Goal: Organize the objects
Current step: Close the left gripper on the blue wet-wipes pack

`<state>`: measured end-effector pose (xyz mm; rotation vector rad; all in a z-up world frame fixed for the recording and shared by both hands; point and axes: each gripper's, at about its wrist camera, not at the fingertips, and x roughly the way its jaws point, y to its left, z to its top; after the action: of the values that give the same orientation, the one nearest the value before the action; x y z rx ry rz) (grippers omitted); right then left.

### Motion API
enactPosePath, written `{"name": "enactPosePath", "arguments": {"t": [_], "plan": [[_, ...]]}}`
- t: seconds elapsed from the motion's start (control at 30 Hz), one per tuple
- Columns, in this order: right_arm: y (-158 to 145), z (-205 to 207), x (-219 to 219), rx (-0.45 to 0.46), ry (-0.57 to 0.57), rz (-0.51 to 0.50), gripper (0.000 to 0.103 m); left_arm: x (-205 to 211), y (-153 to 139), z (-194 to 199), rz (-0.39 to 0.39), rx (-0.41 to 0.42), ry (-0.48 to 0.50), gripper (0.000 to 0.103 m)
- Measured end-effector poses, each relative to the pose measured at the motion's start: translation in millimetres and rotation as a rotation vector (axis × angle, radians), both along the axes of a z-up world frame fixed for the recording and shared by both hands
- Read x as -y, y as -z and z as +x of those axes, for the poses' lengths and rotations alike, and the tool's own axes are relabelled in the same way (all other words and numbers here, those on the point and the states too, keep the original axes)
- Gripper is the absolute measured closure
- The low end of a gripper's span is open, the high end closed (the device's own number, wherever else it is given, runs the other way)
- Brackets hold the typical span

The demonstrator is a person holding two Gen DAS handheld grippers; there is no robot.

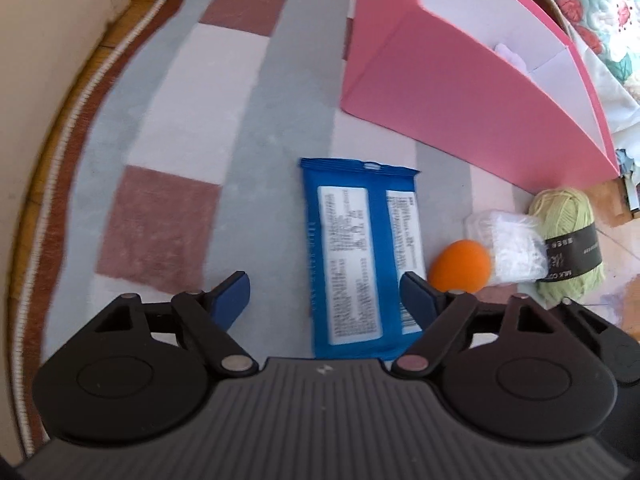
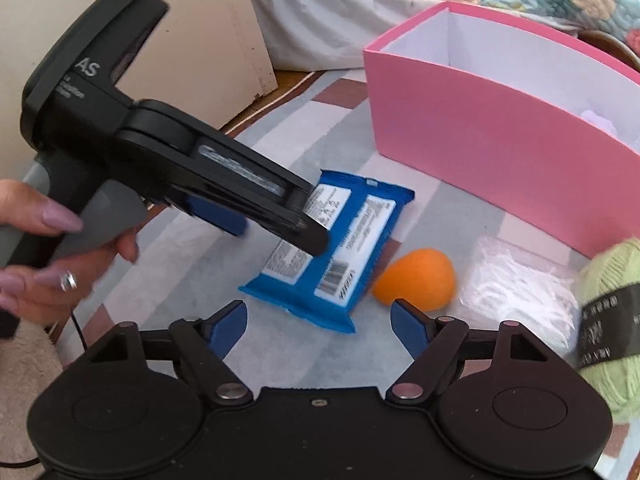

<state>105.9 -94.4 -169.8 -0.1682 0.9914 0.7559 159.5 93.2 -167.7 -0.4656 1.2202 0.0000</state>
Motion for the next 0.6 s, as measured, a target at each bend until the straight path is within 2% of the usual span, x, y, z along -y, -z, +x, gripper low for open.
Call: {"name": "enactPosePath", "arguments": {"t": [0.03, 0.1, 0.13, 0.23, 0.27, 0.3, 0.33, 0.37, 0.5, 0.6], "plan": [[0, 0, -2, 0.018, 0.004, 0.006, 0.025, 2, 1, 1, 0.011, 0.008, -0.005, 0.022], [3, 1, -5, 0.053, 0.01, 0.015, 0.03, 5, -2, 2, 0.036, 0.033, -0.015, 0.028], [5, 1, -7, 0.062, 0.009, 0.01, 0.033, 4, -2, 2, 0.034, 0.04, -0.027, 0.038], [10, 1, -10, 0.042, 0.014, 0.014, 0.034, 0, -2, 1, 0.038, 0.053, -0.055, 0.056], [11, 2, -10, 0.027, 0.017, 0.017, 0.034, -2, -2, 0, 0.015, 0.056, -0.061, 0.068], [13, 3, -10, 0.013, 0.021, 0.018, 0.034, -5, -1, -1, -0.03, 0.056, -0.068, 0.074], [15, 4, -10, 0.001, 0.028, 0.017, 0.034, -7, 1, -1, -0.07, 0.051, -0.081, 0.075], [16, 4, -9, -0.011, 0.038, 0.021, 0.034, -7, 1, -2, -0.07, 0.05, -0.085, 0.075], [17, 8, -8, -0.039, 0.063, 0.061, 0.036, 5, -2, -5, -0.029, 0.054, -0.079, 0.076], [16, 9, -10, -0.03, 0.054, 0.05, 0.037, 6, -3, -8, -0.033, 0.049, -0.096, 0.076]]}}
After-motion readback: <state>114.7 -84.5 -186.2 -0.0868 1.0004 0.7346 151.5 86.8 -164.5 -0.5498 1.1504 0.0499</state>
